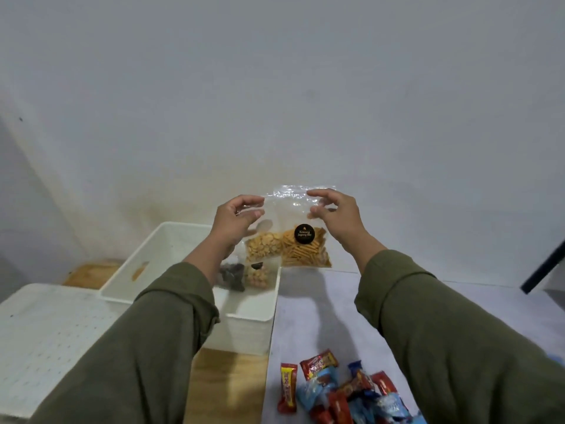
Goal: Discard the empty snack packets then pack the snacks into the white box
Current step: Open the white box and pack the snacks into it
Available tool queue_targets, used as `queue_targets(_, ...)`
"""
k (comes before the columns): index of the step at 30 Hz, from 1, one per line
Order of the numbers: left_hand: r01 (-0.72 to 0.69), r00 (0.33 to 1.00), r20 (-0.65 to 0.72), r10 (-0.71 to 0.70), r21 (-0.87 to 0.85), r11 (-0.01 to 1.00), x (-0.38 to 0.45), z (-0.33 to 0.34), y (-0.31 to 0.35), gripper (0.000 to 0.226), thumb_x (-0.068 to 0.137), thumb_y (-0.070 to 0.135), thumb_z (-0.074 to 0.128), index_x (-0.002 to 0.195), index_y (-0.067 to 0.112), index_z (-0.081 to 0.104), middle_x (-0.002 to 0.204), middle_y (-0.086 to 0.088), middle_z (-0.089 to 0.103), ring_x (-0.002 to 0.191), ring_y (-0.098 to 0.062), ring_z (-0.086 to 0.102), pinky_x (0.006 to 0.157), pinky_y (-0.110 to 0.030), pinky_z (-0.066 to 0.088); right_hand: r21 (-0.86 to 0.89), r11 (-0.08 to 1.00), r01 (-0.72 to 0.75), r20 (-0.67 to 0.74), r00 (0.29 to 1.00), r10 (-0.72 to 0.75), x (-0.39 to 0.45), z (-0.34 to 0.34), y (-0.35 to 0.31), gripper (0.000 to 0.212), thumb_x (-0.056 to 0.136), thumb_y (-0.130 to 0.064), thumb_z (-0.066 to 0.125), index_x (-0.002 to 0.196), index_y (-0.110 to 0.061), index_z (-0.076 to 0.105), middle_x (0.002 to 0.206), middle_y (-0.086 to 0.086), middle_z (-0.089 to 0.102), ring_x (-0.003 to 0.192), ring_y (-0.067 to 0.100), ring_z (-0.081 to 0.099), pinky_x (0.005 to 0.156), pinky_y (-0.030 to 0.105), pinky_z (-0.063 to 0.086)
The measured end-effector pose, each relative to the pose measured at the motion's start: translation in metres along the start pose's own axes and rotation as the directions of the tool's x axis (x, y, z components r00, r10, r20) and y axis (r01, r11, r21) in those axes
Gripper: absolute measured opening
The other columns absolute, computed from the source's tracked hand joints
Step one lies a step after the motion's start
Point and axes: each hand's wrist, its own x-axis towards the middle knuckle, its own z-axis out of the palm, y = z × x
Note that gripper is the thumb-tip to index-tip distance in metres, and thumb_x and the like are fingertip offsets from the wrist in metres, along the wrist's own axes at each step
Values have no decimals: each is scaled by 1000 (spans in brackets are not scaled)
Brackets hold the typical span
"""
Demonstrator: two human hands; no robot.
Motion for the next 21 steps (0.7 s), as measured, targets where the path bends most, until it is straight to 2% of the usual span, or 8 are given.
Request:
queue_targets(4,28,1000,5,-28,3,1000,13,-54,-19,25,87,2,61,89,26,66,101,8,63,95,-13,63,86,-46,55,17,1000,-24,1,1000,24,4,60,3,32,84,4,60,104,-20,68,79,-1,50,71,22,69,72,24,51)
queue_targets(8,82,995,60,-83,22,996,34,-102,-40,24,87,2,62,90,25,66,100,8,63,90,-8,64,84,-44,56,28,996,-87,-26,996,88,8,117,12,32,85,4,60,104,-21,68,80,-1,50,73,22,70,74,31,52)
queue_targets(11,124,987,96,-126,18,992,47,-129,-63,23,86,3,63,90,26,66,100,8,62,90,-6,62,83,-43,56,35,990,-134,-41,990,135,6,151,24,32,85,5,59,104,-20,68,80,0,50,73,22,70,77,31,52)
queue_targets(15,195,971,138,-196,22,980,55,-146,-102,21,86,4,65,91,25,65,100,8,62,92,-5,59,79,-42,57,6,981,-194,-70,978,194,2,180,48,31,85,5,59,104,-19,67,80,0,49,74,25,70,72,28,53)
queue_targets(18,234,956,173,-238,46,971,63,-150,-131,21,86,4,65,93,24,65,101,8,62,94,-7,60,73,-37,59,-12,968,-249,-99,964,247,2,195,70,31,85,4,59,104,-19,67,85,0,47,70,18,66,67,22,52)
queue_targets(21,262,942,199,-271,72,962,76,-150,-159,23,85,3,65,93,25,66,101,6,63,98,-15,61,77,-42,58,-38,956,-290,-122,951,283,1,205,92,31,84,2,61,101,-24,67,85,-2,47,69,15,60,70,24,53)
